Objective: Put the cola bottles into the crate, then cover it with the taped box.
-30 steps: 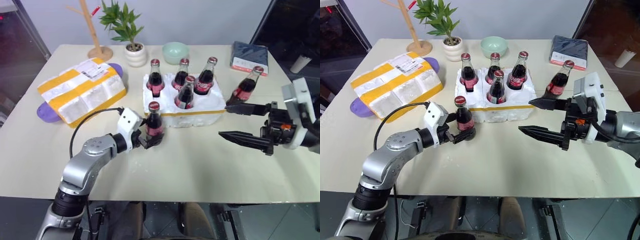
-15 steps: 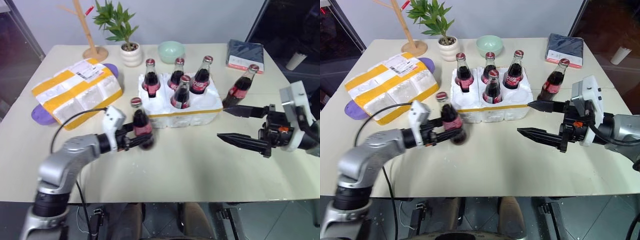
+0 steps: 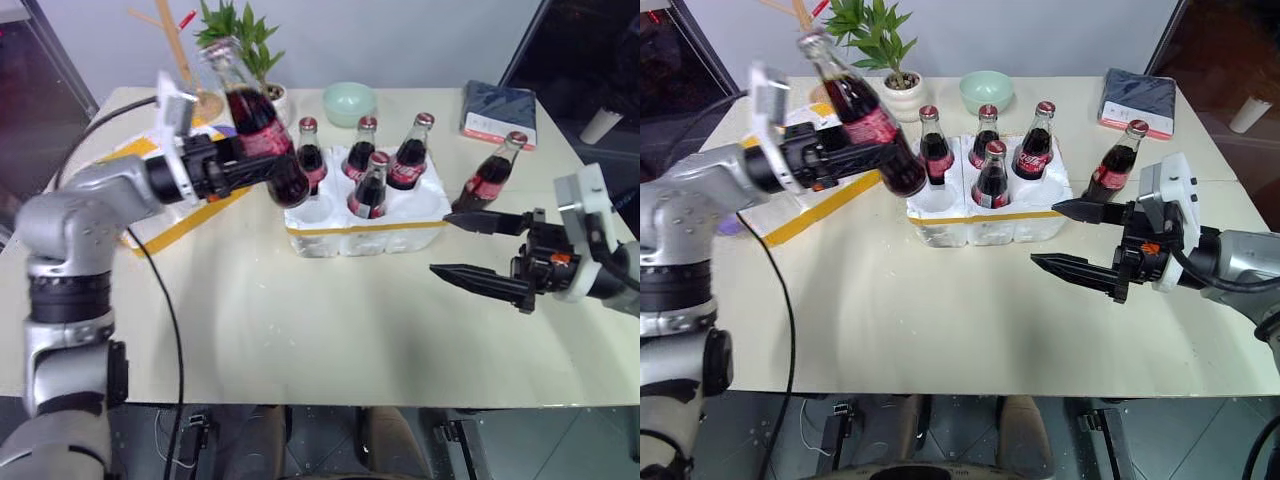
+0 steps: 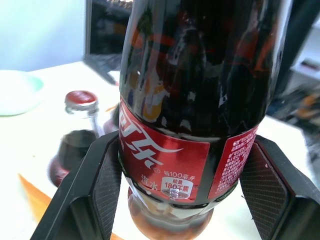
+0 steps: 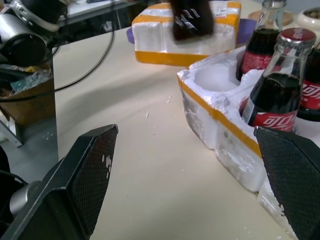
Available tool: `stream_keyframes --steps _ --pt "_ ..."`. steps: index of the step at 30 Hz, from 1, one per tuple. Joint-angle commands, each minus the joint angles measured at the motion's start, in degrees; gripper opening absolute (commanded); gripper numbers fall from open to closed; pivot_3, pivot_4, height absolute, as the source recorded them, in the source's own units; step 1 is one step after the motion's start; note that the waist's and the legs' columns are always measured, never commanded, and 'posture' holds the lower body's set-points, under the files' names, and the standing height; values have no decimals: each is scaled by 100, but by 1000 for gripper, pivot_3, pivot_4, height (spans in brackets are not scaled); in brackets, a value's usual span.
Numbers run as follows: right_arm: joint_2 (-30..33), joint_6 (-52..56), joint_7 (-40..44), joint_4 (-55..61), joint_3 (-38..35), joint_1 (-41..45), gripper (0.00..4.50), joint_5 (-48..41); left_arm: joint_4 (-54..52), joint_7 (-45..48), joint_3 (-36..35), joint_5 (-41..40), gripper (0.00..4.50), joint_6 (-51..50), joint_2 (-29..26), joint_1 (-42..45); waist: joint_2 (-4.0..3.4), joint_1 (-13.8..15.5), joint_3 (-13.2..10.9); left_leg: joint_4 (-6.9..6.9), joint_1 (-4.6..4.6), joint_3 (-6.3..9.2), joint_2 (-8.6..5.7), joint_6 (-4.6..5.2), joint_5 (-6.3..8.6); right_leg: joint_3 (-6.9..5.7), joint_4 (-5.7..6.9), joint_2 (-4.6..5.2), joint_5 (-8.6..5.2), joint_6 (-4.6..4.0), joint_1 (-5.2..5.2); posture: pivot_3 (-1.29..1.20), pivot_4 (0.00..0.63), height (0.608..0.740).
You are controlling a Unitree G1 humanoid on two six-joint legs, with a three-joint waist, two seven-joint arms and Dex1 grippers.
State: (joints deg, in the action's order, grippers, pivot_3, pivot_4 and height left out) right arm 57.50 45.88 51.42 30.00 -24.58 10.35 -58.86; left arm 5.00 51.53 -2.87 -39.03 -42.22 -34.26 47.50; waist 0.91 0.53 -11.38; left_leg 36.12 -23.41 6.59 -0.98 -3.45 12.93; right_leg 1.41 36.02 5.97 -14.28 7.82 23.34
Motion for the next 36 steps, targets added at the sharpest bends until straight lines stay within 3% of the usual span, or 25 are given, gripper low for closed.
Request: stream_keyframes --steps 1,14,19,21,23,31,36 --pt "15 -13 -95 130 -234 76 4500 -169 459 451 370 636 2745 987 211 349 1 -25 -1 0 -1 0 0 0 0 1 0 0 0 0 2 0 150 739" --pt "-95 -32 -384 275 -289 -228 4500 -297 1545 1022 1347 2368 2745 2807 682 208 2 -19 -3 1 -5 0 0 0 0 1 2 0 1 1 6 0 150 739" --pt "-182 -74 -491 285 -189 -183 4500 -275 1742 897 1384 2673 2745 2877 838 224 0 10 0 4 1 0 0 0 0 1 3 0 1 1 -2 0 150 739" --pt "-208 -82 -516 301 -160 -175 4500 -261 1750 876 1350 2698 3804 2860 869 230 0 18 0 9 2 0 0 0 0 1 3 0 1 2 -8 0 150 739" --pt "-225 -97 -529 313 -156 -190 4500 -247 1702 850 1230 2618 4431 2683 871 256 0 14 0 13 3 0 0 0 0 1 2 0 1 2 -12 0 150 739" --pt "-247 -266 -729 118 -154 -193 4500 228 876 1063 475 1692 4431 1410 522 258 1 -55 -1 10 4 2 0 1 0 1 8 0 1 3 -6 0 150 739" --pt "-357 -453 -1376 -499 -95 -220 4500 1188 -691 1880 -237 184 4431 -356 -663 -74 0 -194 -1 0 3 1 1 1 0 2 10 0 0 3 2 0 150 739"
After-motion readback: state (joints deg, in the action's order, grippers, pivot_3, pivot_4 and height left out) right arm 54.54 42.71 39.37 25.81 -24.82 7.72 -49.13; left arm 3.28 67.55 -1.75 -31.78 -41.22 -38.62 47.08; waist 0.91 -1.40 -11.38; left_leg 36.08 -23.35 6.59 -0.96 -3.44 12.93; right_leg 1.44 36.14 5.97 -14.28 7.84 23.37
